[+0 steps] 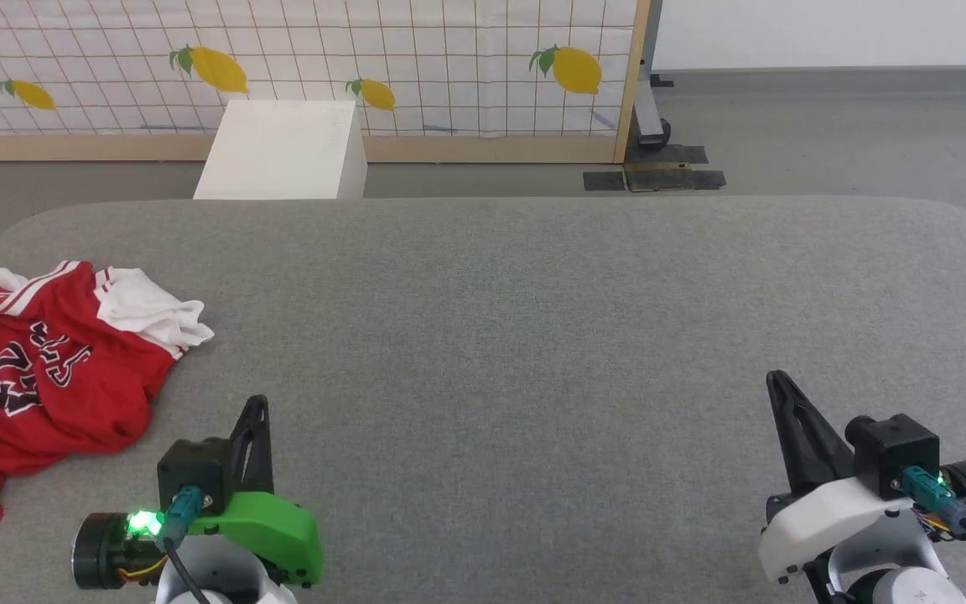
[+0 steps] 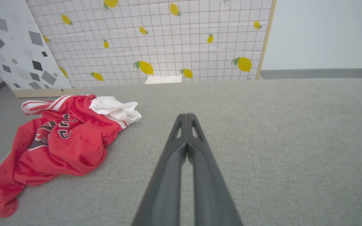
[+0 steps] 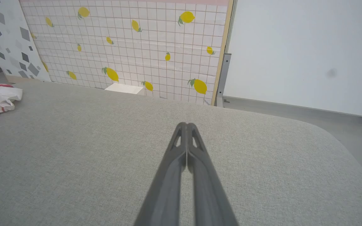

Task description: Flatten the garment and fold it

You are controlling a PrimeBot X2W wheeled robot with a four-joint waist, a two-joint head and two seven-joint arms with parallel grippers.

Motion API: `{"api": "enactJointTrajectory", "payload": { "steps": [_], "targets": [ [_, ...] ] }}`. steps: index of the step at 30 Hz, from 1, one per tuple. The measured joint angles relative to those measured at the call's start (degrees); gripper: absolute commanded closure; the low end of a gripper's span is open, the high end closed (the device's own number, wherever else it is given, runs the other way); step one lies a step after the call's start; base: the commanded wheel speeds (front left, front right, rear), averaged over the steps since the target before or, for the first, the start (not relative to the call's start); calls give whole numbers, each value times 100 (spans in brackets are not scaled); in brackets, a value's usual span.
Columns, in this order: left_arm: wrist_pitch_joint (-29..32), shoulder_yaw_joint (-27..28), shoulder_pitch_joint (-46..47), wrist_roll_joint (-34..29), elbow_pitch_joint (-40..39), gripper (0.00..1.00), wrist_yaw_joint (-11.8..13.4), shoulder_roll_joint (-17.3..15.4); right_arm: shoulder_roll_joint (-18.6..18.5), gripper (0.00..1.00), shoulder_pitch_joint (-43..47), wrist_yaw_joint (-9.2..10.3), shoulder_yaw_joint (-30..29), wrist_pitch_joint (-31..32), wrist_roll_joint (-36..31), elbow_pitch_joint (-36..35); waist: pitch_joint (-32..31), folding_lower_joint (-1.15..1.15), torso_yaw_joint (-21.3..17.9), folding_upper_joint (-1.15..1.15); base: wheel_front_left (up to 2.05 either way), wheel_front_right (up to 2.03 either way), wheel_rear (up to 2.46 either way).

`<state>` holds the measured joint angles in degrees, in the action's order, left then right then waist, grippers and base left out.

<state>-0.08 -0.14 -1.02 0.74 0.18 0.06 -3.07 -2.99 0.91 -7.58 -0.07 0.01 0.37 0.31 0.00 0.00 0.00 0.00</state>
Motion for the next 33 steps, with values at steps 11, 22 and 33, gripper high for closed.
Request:
{"api": "enactJointTrajectory", "payload": {
  "steps": [11, 22, 33],
  "targets": [
    [0, -3, -6, 9, 1, 0, 0, -1, -1, 0, 2, 0, -2, 0, 1, 2, 0, 0, 0, 0, 0, 0, 0],
    [-52, -40, -9, 35, 31, 0, 36, -1, -2, 0, 2, 0, -73, -55, 44, 3, 8, 0, -1, 0, 0, 0, 0],
    [-185, -75, -8, 62, 77, 0, 153, -1, -2, 0, 2, 0, -192, -170, 254, -15, 9, 0, -3, 0, 0, 0, 0]
  ]
}}
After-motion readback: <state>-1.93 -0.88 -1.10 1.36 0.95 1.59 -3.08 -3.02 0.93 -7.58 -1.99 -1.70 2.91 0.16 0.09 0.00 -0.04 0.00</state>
